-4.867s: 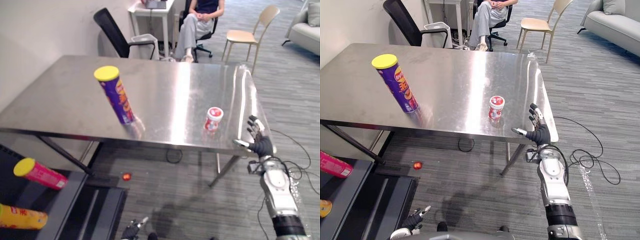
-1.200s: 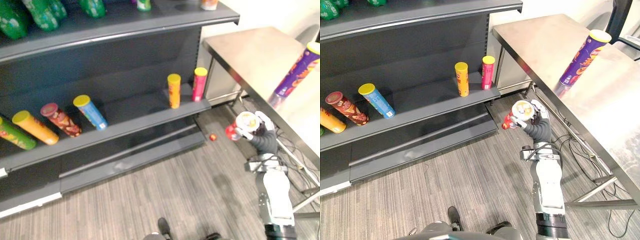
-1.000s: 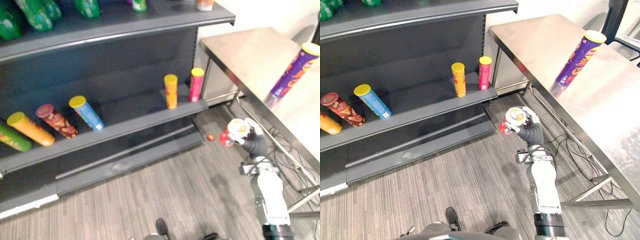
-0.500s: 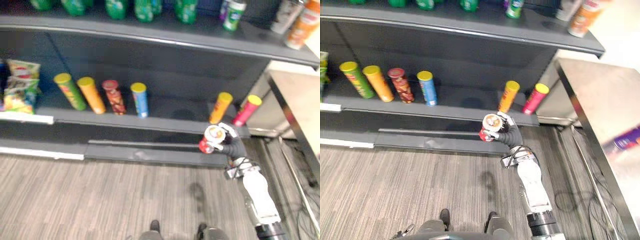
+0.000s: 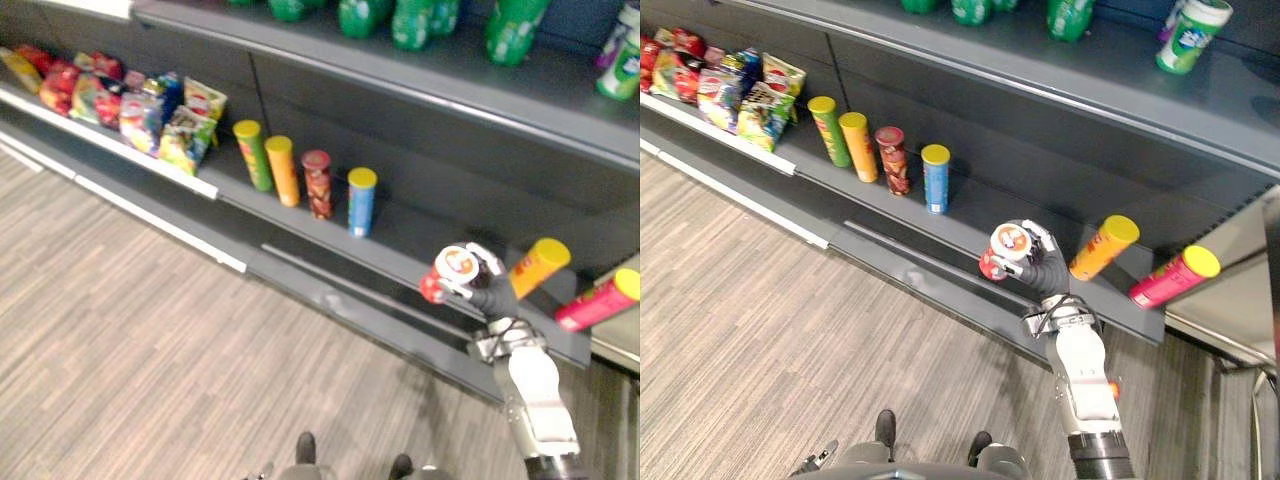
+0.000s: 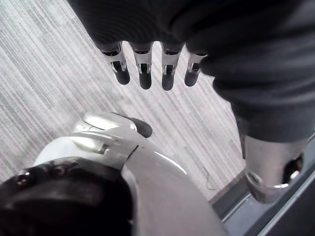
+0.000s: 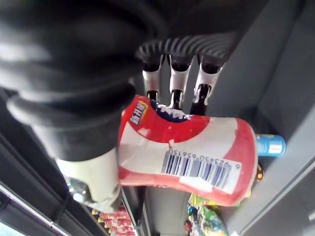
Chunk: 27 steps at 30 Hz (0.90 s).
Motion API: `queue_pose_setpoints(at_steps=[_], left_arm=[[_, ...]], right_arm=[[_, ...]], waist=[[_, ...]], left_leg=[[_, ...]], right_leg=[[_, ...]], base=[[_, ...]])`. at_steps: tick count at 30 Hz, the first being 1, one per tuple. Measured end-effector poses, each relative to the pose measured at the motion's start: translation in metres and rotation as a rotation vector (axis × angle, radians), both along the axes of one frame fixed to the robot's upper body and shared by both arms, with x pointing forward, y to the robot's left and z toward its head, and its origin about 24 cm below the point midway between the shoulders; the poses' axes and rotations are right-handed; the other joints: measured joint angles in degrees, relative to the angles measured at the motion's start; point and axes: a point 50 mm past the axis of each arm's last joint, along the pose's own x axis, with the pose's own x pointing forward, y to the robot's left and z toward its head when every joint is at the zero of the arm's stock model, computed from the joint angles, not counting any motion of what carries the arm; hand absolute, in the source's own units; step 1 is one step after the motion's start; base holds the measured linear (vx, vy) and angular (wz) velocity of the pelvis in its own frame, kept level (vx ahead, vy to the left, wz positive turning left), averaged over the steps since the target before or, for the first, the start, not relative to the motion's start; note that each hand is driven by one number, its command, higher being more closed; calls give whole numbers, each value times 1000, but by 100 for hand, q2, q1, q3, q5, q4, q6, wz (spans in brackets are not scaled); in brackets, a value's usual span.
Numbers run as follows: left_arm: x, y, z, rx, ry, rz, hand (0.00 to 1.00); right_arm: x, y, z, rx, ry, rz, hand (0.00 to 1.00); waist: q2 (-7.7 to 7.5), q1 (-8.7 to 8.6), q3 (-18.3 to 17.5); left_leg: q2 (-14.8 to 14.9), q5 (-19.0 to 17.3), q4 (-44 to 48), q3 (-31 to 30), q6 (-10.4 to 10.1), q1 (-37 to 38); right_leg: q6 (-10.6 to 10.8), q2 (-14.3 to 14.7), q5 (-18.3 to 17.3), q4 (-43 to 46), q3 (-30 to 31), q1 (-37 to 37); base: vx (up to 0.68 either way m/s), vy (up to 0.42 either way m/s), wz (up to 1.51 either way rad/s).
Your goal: Put the gum and the chips on the shelf.
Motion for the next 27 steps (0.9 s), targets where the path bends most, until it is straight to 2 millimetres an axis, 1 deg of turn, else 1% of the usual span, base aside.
queue_pose_setpoints(at_steps=[3, 6, 7, 11, 12, 14, 17, 20, 23, 25, 27], left_arm=[[3, 2, 1, 15, -11, -3, 0], [1, 1, 1, 14, 3, -13, 0], [0, 1, 1, 15, 6, -14, 0], [-1, -1, 0, 20, 19, -56, 0], [-1, -1, 0, 20, 23, -63, 0], [-2, -3, -1, 15, 38, -78, 0], [-2, -5, -1, 15, 47, -115, 0], [-4, -6, -2, 12, 62, -126, 0], [-6, -6, -3, 10, 72, -130, 0], [-6, -6, -3, 10, 74, -132, 0], [-6, -4, -2, 15, 75, -136, 0]], right_arm=[[-2, 1, -5, 25, 16, -14, 100], [-5, 0, -17, 19, 68, -44, 100], [-6, -1, -18, 19, 75, -55, 100], [-4, -9, -15, 6, 62, -112, 100], [-1, -11, -12, 8, 52, -123, 100], [9, -10, 1, 1, 0, -127, 100], [19, -12, 16, -18, -54, -129, 100], [31, -12, 26, -30, -80, -130, 100], [41, -12, 35, -35, -106, -137, 100], [49, -12, 47, -47, -140, -140, 100], [57, -11, 60, -50, -180, -144, 100]], waist=[[32, -13, -13], [38, -31, -18], [66, -42, -54], [136, -34, -120], [148, -28, -130], [169, -21, -154], [174, -29, -175], [172, -18, -182], [181, 9, -192], [193, 29, -198], [195, 91, -199]], left_leg=[[8, 40, -257, 112, 16, 93], [21, 49, -293, 277, 2, 191], [24, 35, -320, 325, -13, 204], [37, 0, -330, 503, -37, 197], [40, -6, -331, 572, -27, 198], [44, -12, -332, 737, -12, 199], [27, 19, -332, 786, 37, 206], [18, 24, -333, 785, 44, 233], [19, 22, -335, 782, 41, 290], [22, 21, -336, 810, 41, 288], [35, 21, -336, 924, 40, 304]], right_leg=[[30, 39, 7, -161, 57, 4], [59, 42, 29, -146, 208, -11], [75, 45, 41, -164, 254, -22], [117, 83, 167, -325, 409, -50], [116, 92, 206, -349, 474, -77], [120, 113, 321, -419, 636, -123], [114, 112, 414, -516, 676, -105], [120, 111, 441, -561, 688, -58], [121, 118, 443, -579, 689, 5], [107, 134, 494, -622, 731, 2], [98, 152, 543, -659, 839, -25]], base=[[-33, 11, -13], [-74, 13, -24], [-69, 12, -21], [-64, 17, -22], [-41, 24, -37], [-9, 21, -38], [12, 16, -12], [10, 3, 0], [0, 0, 0], [16, 1, -7], [12, 2, -22]])
